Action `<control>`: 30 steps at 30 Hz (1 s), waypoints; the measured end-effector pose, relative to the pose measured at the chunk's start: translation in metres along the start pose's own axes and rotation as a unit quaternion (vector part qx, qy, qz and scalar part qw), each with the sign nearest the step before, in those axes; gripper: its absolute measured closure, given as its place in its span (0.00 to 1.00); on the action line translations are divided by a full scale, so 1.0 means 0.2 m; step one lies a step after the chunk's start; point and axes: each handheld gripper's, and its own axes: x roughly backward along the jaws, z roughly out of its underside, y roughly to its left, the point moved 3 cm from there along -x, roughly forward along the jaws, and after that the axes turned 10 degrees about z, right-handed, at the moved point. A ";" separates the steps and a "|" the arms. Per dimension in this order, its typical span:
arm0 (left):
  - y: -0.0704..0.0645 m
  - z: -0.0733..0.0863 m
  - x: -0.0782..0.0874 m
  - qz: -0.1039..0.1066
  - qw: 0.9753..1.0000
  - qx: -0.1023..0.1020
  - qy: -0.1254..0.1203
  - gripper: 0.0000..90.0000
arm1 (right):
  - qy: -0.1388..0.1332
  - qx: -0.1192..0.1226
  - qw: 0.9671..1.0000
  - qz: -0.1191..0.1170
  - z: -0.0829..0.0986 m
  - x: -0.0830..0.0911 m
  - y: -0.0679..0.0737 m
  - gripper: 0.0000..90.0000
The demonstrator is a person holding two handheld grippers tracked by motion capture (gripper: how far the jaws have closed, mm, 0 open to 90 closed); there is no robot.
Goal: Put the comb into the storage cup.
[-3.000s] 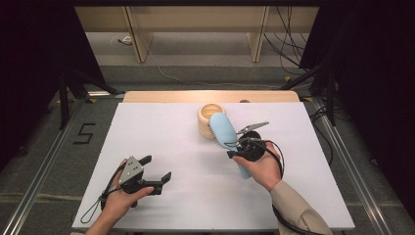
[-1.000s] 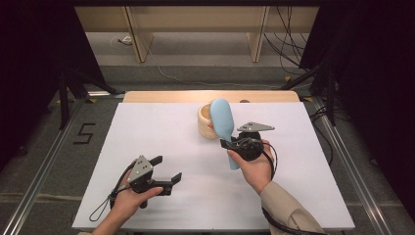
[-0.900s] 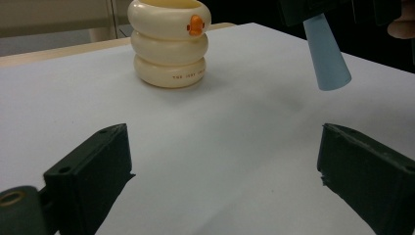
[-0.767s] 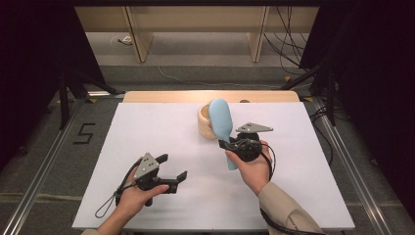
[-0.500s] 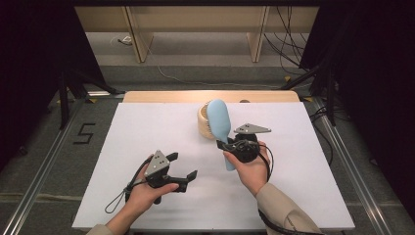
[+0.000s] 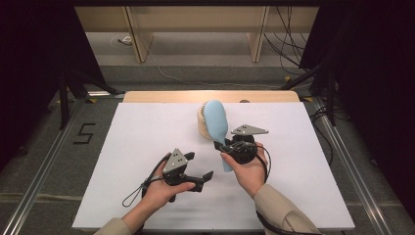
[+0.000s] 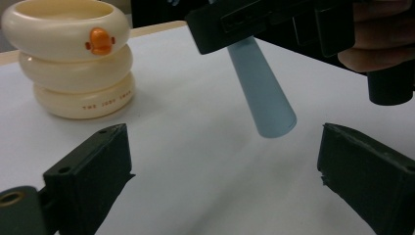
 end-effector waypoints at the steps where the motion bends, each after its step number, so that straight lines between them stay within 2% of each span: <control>1: 0.00 0.00 -0.01 0.002 1.000 0.000 0.001 0.06 | 0.000 0.000 1.000 -0.001 0.00 0.00 0.00 0.78; 15: -0.02 0.01 -0.12 0.014 1.000 0.008 0.009 0.08 | -0.004 0.004 1.000 -0.008 0.00 -0.01 0.05 0.78; 30: -0.04 0.01 -0.19 0.028 0.999 0.025 0.001 0.19 | -0.003 0.010 1.000 -0.012 0.01 -0.01 0.09 0.78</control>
